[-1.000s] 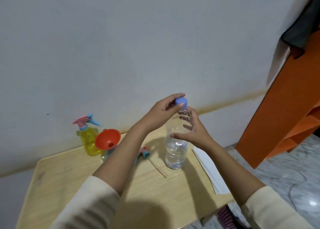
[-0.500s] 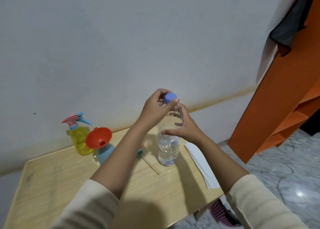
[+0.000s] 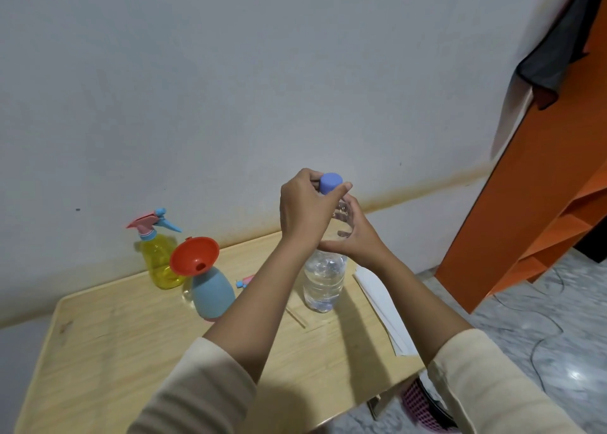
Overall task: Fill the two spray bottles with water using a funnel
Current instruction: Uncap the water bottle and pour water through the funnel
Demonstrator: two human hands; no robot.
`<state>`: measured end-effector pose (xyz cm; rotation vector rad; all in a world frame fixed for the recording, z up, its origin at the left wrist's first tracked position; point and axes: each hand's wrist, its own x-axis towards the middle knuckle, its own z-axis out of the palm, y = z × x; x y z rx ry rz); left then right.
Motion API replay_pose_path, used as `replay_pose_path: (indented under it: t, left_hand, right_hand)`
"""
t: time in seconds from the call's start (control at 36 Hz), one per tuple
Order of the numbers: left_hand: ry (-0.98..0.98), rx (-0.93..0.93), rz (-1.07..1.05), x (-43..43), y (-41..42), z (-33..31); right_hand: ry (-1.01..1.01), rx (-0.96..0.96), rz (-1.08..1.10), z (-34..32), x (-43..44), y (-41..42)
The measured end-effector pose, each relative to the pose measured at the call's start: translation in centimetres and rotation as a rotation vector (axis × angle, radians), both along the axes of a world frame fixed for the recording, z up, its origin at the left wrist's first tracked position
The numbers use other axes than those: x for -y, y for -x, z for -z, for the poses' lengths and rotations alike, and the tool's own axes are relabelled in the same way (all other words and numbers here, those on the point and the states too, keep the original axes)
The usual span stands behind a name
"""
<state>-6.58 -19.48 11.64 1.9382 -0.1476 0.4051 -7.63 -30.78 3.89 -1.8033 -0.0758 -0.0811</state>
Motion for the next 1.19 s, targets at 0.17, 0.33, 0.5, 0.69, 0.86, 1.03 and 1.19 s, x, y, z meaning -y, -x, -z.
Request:
replay_pose_path:
  t: [0.17, 0.33, 0.5, 0.69, 0.86, 1.03, 1.19]
  left_hand:
    - [0.043, -0.045, 0.207, -1.4, -0.4, 0.2]
    - [-0.047, -0.145, 0.635, -2.6, -1.0, -0.2]
    - [-0.180, -0.059, 0.505, -2.2, -1.0, -0.8]
    - [-0.107, 0.074, 0.257, -1.0, -0.4, -0.1]
    - [-0.031, 0.077, 0.076, -0.3, -0.3, -0.5]
    - [-0.076, 0.108, 0.040, 0.3, -1.0, -1.3]
    - [0.075, 0.160, 0.072, -1.0, -1.0, -1.9]
  right_hand:
    - [0.003, 0.001, -0.008, 0.0, 0.3, 0.4]
    - [-0.007, 0.015, 0.004, 0.1, -0.2, 0.6]
    - [-0.016, 0.018, 0.029, 0.2, -0.2, 0.8]
    - [-0.017, 0.036, 0.050, 0.2, -0.3, 0.6]
    - [0.000, 0.064, 0.113, 0.6, -1.1, 0.9]
    - [0.016, 0.080, 0.131, 0.6, -1.1, 1.2]
    - [0.017, 0.100, 0.137, 0.5, -0.9, 1.5]
